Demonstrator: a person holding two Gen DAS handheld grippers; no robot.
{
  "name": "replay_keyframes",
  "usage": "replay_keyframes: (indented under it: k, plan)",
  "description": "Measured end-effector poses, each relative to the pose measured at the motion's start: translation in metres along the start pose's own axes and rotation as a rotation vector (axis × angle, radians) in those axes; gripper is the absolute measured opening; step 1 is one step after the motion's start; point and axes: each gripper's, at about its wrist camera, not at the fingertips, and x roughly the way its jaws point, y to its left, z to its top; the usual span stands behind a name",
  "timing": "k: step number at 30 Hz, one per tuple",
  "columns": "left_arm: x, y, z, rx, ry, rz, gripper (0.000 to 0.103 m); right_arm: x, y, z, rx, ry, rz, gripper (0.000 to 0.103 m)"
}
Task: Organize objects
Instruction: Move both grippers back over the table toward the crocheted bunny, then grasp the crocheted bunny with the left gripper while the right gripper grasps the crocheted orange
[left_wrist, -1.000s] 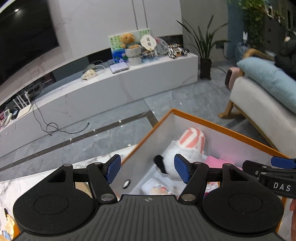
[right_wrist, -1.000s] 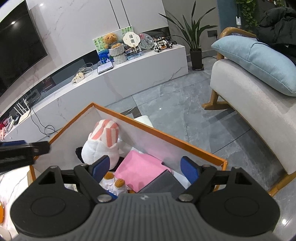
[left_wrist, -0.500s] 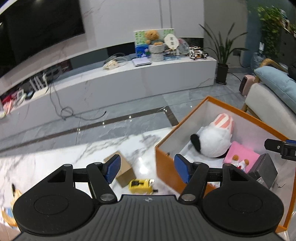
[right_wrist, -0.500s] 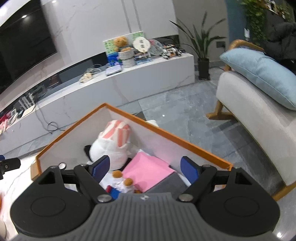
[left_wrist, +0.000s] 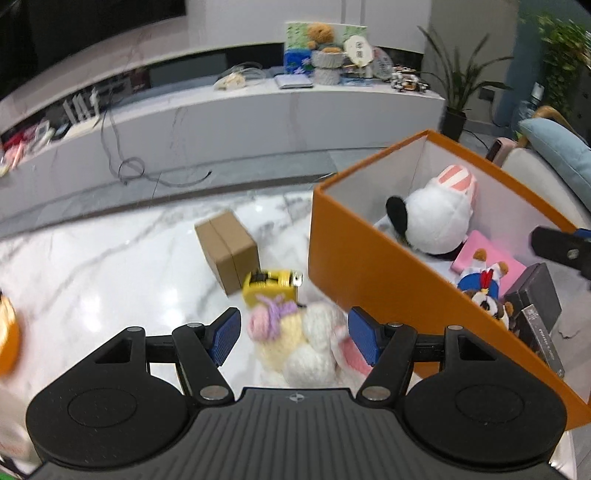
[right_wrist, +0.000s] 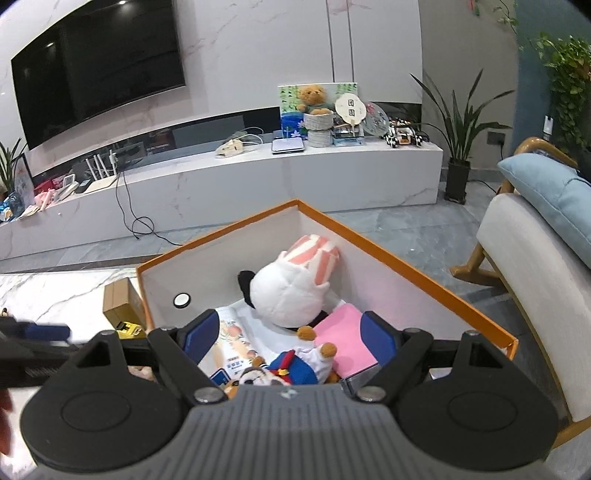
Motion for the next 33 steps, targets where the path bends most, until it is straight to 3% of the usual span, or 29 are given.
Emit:
replay_keyframes:
  k: [7,17,25,33]
  plan:
    - [0.013,0.008,-0.011,-0.102,0.011,-0.006,0.085,-0.023,0.005,-0.008,-0.016,-0.021,0.107,0.084]
    - [0.032,0.005,-0.012,-0.166,0.05,-0.051,0.088,-0.035,0.007,-0.017,-0.067,-0.016,0.12,0.084]
    - [0.031,0.004,-0.012,-0.14,0.056,-0.041,0.077,-0.036,0.006,-0.017,-0.074,-0.011,0.133,0.084]
    - [0.002,0.037,-0.041,-0.112,0.095,-0.054,0.075,-0.048,0.023,-0.023,-0.179,-0.02,0.223,0.084]
